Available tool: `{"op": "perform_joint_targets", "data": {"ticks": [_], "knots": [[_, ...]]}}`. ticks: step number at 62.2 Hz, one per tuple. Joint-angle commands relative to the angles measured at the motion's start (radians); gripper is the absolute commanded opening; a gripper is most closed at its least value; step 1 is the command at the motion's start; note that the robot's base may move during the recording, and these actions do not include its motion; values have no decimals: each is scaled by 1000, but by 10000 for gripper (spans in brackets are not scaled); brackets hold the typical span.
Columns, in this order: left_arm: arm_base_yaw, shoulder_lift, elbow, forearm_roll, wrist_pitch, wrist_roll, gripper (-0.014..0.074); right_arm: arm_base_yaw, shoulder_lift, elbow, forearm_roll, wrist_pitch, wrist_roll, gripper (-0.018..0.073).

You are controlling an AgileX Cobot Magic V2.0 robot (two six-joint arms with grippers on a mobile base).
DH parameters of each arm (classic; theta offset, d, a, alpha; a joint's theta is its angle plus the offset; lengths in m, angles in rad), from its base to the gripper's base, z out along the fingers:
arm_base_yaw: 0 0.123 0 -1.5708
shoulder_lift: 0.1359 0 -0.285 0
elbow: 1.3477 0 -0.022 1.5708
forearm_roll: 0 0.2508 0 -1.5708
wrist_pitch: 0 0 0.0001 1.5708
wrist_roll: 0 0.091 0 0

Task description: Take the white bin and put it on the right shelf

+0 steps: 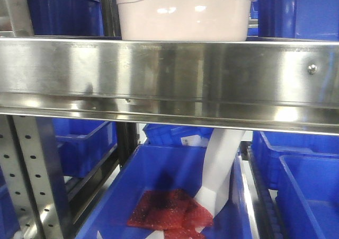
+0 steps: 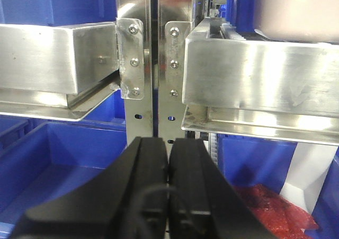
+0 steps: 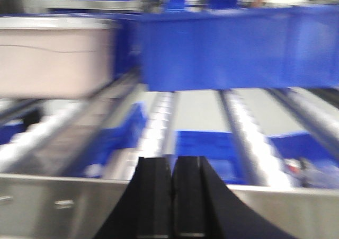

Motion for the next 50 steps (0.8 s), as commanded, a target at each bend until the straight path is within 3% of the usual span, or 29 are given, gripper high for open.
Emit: {"op": "perform_joint_targets", "data": {"ticks": [1,9,19,23,50], "knots": [[-9,-12,-1,-9,-81,-7,-117,4,19,33,-96,-186,87,70],[-9,-12,-1,-9,-81,-7,-117,19,-19,164,-110,-321,79,70],[-9,-12,-1,-9,-81,-7,-117,44,-87,304,-135,-388,74,70],[-9,-10,-1,-9,-81,-7,-117,48,-87,303,-136,-336,74,70],[-9,-10,-1,-9,-81,-7,-117,48,-87,304,-137,-349,74,70]]}}
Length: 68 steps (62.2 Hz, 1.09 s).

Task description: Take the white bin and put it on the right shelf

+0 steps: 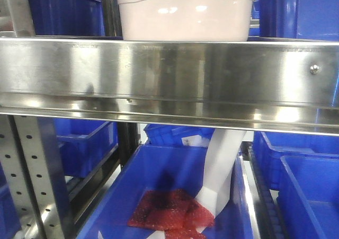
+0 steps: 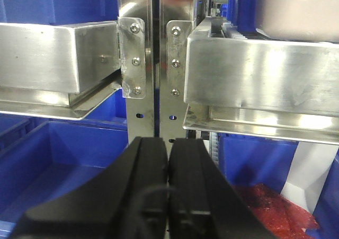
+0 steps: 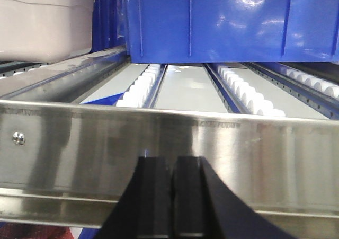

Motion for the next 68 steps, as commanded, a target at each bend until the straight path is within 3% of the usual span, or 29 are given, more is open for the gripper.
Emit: {"op": "perform_joint_targets", "data": {"ticks": [1,20,68], "knots": [[-9,-10,-1,-9,-83,-7,-117,2,-18,0,-14,-98,1,70],[-9,-10,-1,-9,-83,-7,-117,65,-18,0,-14,-98,1,70],[-9,-10,-1,-9,-83,-7,-117,65,-18,0,-14,-120,1,70]]}}
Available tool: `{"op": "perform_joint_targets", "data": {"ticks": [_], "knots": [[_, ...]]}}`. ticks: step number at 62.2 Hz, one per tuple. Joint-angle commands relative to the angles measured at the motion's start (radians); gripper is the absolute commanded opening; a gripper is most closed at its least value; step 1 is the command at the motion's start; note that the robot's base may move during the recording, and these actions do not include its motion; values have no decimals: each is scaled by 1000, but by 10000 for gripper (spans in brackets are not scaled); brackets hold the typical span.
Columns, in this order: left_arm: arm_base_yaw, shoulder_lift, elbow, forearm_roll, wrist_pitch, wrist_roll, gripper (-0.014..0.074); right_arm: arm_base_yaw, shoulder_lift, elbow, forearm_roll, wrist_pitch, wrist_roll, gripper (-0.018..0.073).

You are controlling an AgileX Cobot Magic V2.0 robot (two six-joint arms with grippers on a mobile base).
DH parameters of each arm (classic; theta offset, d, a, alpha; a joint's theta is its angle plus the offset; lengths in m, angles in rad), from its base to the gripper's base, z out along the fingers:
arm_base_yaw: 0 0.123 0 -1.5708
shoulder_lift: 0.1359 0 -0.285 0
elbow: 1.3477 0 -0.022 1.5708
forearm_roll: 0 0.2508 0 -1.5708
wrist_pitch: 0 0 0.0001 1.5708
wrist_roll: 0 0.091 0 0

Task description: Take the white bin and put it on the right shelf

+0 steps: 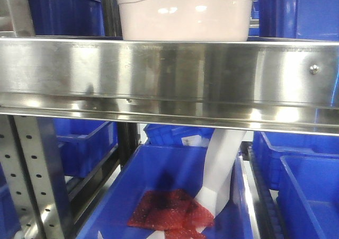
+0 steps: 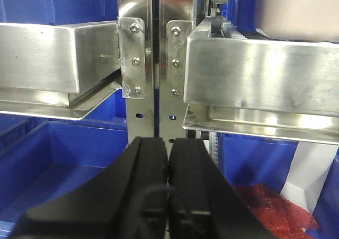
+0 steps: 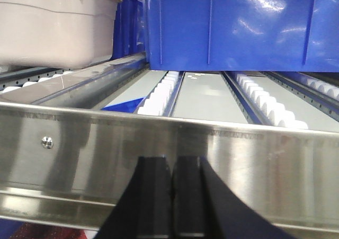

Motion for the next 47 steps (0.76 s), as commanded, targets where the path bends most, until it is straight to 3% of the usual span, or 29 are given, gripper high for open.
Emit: {"op": "perform_joint_targets", "data": {"ticks": [1,47], "knots": [[-9,-10,-1,-9,-85,-7,-117,2,-18,0,-14,-97,-1,70],[-9,-10,-1,-9,-85,-7,-117,2,-18,0,-14,-97,-1,70]]}}
